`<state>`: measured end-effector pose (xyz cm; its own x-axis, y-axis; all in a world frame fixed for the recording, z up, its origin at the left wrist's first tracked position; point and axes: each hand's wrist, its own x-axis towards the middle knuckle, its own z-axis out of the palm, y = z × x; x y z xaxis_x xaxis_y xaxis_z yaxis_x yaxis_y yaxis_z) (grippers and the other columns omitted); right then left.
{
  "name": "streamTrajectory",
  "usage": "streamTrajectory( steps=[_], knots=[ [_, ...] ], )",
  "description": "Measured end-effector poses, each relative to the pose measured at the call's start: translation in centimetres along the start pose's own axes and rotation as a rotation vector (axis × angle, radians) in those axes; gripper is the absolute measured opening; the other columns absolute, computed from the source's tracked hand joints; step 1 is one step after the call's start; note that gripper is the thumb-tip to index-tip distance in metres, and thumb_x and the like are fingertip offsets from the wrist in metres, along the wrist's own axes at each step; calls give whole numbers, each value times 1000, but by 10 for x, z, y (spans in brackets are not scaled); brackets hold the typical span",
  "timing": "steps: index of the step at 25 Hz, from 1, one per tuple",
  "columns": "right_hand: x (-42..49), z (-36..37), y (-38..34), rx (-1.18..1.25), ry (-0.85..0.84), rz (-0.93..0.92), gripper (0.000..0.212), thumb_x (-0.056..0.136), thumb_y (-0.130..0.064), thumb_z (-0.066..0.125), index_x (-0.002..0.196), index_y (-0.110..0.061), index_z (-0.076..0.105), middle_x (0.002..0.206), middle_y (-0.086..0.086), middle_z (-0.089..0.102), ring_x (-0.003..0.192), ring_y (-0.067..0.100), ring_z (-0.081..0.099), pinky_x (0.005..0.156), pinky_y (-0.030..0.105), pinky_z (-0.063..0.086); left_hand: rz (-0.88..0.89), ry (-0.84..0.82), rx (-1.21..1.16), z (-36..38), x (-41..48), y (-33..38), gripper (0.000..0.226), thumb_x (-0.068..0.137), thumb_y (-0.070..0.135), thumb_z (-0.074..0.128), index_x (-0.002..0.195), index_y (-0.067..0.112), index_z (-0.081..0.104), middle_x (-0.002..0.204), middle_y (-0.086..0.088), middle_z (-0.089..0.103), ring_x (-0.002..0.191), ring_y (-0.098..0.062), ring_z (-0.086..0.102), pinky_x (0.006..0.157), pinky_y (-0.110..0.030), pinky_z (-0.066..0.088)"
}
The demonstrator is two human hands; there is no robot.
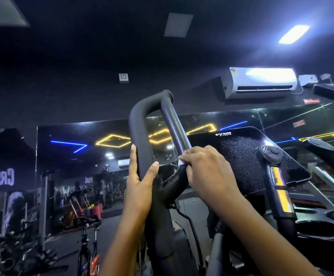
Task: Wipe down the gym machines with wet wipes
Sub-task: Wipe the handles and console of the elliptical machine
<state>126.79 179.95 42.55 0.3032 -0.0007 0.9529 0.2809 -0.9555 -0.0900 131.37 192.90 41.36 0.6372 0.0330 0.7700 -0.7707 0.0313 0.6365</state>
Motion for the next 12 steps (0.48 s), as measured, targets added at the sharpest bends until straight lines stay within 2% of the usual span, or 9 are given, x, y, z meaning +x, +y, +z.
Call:
streamTrajectory(
  steps=[2,4,6,7,9,10,12],
  knots=[
    [-17,2,-8,14,-39,-60,28,95,-16,48,120,-25,59,116,-12,57,101,11,43,83,24,47,3,3,4,-1,0,1,70,91,29,56,142,54,15,139,7,41,115,-12,53,104,-41,41],
    [-30,6,-22,30,-26,-65,26,92,-12,51,114,-22,62,109,-9,60,96,14,45,75,23,47,-3,2,21,-1,0,1,70,92,29,56,143,53,15,137,3,45,114,-15,55,101,-40,44],
    [-42,14,-34,61,54,-109,21,74,-5,69,92,-17,72,86,-5,67,76,15,54,59,21,49,-4,-1,33,-1,-2,3,69,93,27,55,144,51,15,126,7,48,106,-8,56,92,-29,46],
    [-48,17,-38,127,63,-116,21,66,-4,71,83,-17,74,78,-5,67,67,14,55,56,18,48,-3,3,33,-1,-2,4,69,93,26,56,144,51,16,123,7,50,103,-5,56,90,-27,46],
    [-51,14,-33,253,39,-129,26,68,-6,63,87,-20,75,82,-9,71,68,12,59,67,11,43,-10,16,28,-1,-2,4,68,93,26,57,144,51,18,128,4,51,107,-10,57,98,-33,45],
    [-44,7,-25,315,29,-84,28,77,-7,60,96,-22,74,92,-11,71,77,10,61,77,8,37,-12,16,29,0,-3,4,69,93,27,57,144,50,18,134,2,49,112,-13,56,102,-38,43],
    [-22,-3,-4,331,28,9,29,89,-12,57,112,-25,68,110,-14,67,97,5,57,85,4,27,-12,16,29,0,-2,4,68,93,29,55,145,49,16,142,4,41,120,-16,51,106,-43,40]
  ],
)
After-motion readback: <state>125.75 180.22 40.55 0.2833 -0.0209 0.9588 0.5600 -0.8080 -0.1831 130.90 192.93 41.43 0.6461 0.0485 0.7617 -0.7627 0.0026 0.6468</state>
